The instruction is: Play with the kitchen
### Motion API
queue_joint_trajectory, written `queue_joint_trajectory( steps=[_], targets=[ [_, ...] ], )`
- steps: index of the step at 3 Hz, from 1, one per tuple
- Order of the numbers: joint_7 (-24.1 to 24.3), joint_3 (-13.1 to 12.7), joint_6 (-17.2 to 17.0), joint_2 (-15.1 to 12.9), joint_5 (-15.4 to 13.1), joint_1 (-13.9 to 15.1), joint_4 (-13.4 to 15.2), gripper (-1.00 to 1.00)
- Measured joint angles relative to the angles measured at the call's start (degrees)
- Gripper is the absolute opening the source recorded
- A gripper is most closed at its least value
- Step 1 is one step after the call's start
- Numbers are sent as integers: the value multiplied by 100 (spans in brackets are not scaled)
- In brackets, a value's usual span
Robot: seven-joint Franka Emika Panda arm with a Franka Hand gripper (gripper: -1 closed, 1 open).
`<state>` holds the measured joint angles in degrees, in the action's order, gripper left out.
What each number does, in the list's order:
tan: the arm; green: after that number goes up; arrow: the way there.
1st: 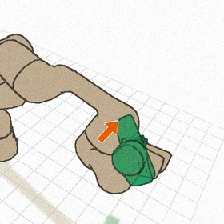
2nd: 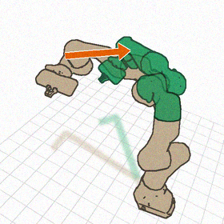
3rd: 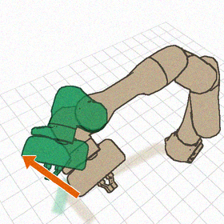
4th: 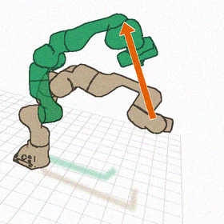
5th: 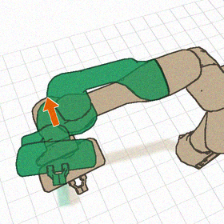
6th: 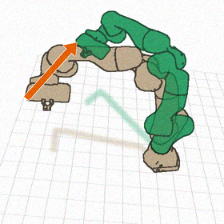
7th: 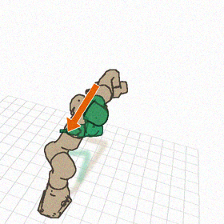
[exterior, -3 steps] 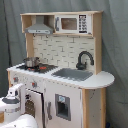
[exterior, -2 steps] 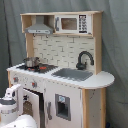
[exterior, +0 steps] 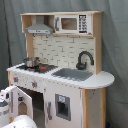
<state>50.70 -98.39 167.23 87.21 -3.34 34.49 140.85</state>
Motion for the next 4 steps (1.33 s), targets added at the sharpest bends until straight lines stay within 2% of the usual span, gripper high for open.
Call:
queue_joint_trajectory(
  steps=[4],
  targets=[
    [454, -54, -2160, -10, -14, -76, -877, -100]
  ],
)
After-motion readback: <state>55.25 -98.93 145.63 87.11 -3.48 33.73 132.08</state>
